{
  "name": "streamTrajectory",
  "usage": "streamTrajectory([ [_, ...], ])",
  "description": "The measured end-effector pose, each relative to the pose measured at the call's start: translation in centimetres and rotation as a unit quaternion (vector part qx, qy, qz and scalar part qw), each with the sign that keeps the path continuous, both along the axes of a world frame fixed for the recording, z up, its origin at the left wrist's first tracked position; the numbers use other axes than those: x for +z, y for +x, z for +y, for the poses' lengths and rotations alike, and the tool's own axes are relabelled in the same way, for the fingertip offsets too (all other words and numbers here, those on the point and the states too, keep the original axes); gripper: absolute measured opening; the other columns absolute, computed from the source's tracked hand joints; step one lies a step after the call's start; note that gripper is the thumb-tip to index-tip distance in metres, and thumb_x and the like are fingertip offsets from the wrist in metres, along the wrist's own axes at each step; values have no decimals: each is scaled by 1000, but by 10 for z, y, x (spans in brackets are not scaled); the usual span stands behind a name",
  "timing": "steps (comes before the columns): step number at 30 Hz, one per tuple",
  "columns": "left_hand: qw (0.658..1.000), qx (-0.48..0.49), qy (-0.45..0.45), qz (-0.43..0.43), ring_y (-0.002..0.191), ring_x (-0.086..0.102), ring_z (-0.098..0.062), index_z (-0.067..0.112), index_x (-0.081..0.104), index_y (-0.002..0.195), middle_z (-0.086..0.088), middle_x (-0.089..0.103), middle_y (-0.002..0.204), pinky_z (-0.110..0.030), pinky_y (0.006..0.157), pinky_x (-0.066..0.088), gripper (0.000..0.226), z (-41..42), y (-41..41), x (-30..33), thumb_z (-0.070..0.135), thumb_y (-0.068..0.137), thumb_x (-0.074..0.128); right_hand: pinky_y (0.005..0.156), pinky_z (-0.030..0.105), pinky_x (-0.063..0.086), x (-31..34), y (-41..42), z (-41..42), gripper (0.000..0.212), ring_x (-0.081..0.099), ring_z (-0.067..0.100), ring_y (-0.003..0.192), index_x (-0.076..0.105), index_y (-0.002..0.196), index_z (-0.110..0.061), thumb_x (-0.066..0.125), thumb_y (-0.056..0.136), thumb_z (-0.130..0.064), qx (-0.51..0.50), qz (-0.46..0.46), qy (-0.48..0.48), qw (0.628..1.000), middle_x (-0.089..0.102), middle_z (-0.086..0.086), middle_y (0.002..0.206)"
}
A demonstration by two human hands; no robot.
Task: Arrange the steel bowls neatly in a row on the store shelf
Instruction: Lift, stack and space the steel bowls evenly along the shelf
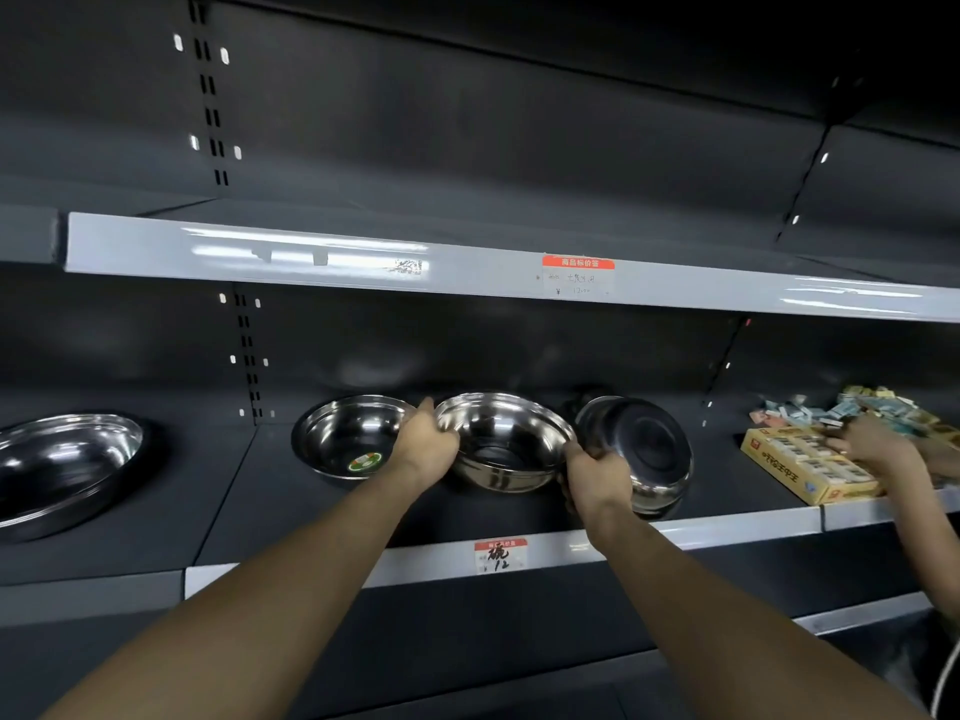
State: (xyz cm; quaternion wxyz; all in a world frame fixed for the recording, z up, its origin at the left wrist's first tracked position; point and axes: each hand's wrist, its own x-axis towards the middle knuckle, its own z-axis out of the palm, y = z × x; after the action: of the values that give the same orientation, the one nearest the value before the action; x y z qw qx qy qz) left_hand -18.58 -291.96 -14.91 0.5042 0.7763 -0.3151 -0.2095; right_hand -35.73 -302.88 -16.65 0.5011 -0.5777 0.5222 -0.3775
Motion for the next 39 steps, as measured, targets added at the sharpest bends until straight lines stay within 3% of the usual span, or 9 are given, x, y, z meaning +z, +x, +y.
streamTrajectory([
  [5,1000,-15,13,-8,145,34,-24,14,16,158,-6,33,159,-29,116,26,73,6,2,1,38,99,52,47,25,46,-3,-2,1,23,60,22,59,68,90,-1,58,94,-22,-5,-12,33,999,69,15,76],
  [8,998,-8,37,-42,144,35,-24,19,25,156,-5,37,157,-31,117,25,70,12,10,2,52,98,45,40,21,43,-3,-2,0,22,59,17,51,67,87,-4,58,95,-23,-12,-6,27,1000,70,12,71],
  [10,989,-4,92,-114,141,39,-27,20,35,152,-7,40,155,-36,116,29,64,20,19,4,55,98,39,39,21,44,-2,-1,0,23,58,16,48,66,86,-4,57,96,-23,-14,-1,21,1000,70,12,69],
  [14,910,-9,257,-325,134,43,-32,18,44,145,-11,42,148,-44,110,36,56,43,39,5,51,100,33,60,35,55,-1,7,-2,29,66,26,63,68,92,2,56,97,-23,-9,2,6,1000,71,17,77],
  [16,883,-3,305,-356,138,37,-32,18,44,144,-11,40,150,-44,114,32,55,55,47,5,49,100,34,55,32,51,-2,13,0,26,63,22,58,67,92,-1,55,98,-24,-4,-6,15,1000,70,13,72],
  [19,868,11,342,-358,138,36,-32,18,43,144,-12,38,151,-44,114,31,54,71,56,5,47,100,36,51,29,48,-3,25,2,28,59,17,52,67,85,-4,53,99,-25,-1,-3,13,1000,67,6,60],
  [26,867,35,355,-348,134,40,-31,17,47,141,-10,45,141,-43,112,34,50,103,74,10,43,99,41,40,23,42,-2,67,18,31,56,14,46,66,86,-5,51,101,-27,33,-21,12,999,66,5,58],
  [30,869,51,358,-337,135,39,-31,16,48,140,-12,41,147,-44,112,35,50,120,87,12,43,99,42,31,18,41,-2,96,28,31,55,13,44,63,81,-7,51,102,-26,55,-25,15,998,64,3,56],
  [39,875,72,364,-311,133,41,-32,16,46,141,-11,44,143,-42,107,38,52,150,117,7,41,96,48,33,20,45,-16,158,51,24,53,14,44,52,84,-8,52,104,-23,126,-19,59,990,63,9,60],
])
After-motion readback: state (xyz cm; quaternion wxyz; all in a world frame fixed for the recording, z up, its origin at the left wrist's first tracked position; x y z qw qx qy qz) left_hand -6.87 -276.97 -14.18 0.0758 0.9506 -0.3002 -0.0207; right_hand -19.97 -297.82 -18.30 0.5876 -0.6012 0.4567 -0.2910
